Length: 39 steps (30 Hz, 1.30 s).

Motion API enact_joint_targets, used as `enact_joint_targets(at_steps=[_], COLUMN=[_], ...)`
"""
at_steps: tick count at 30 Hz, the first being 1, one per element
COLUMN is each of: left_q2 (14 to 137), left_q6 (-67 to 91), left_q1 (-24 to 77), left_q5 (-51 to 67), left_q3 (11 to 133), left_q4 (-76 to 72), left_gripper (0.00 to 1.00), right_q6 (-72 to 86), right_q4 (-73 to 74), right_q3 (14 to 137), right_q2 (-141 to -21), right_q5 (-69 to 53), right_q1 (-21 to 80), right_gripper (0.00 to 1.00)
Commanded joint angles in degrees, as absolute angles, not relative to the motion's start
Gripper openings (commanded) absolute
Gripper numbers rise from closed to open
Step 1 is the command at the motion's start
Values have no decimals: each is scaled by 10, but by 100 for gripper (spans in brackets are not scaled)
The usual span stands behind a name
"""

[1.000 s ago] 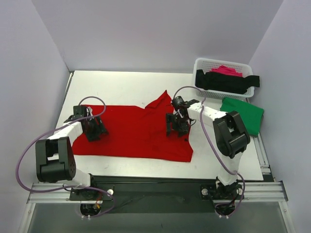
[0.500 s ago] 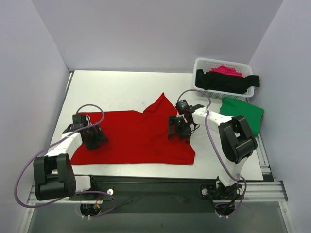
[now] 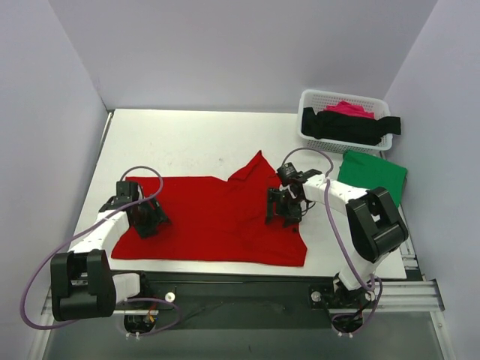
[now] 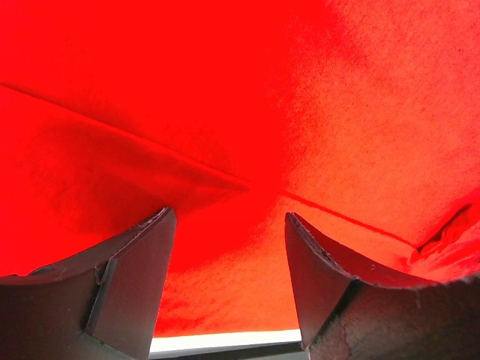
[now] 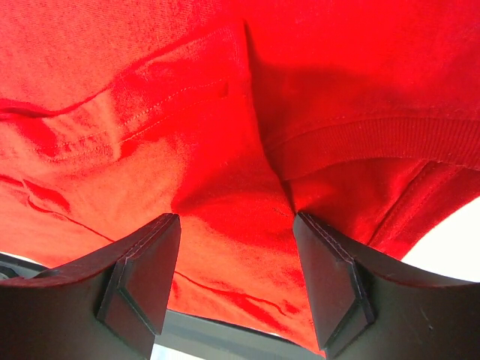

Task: Fold and stack the t-shirts
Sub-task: Fold the flattened tshirt in 1/3 of the way, then grap the side of the flattened tshirt furthest away from the robot with both arms

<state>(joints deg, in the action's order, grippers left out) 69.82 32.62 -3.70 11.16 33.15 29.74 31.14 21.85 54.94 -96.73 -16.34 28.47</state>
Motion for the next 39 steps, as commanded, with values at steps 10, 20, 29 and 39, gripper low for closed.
enact_joint_targets(at_steps=[10, 20, 29, 39], left_q2=[718, 831, 906, 911], left_q6=[305, 263, 240, 263], left_q1=[-33, -96, -107, -109], left_q5=[113, 140, 133, 93], left_q3=[471, 577, 636, 642], left_q4=[333, 264, 253, 258], left_gripper=[72, 72, 71, 71], right_q6=[327, 296, 271, 259], right_q4=[329, 332, 331, 330], right_q3=[620, 800, 1019, 1167], right_q2=[-908, -1007, -1177, -1321], right_q5=[-127, -114, -92, -108], right_q1=[283, 265, 237, 190], right_gripper=[64, 64, 64, 60])
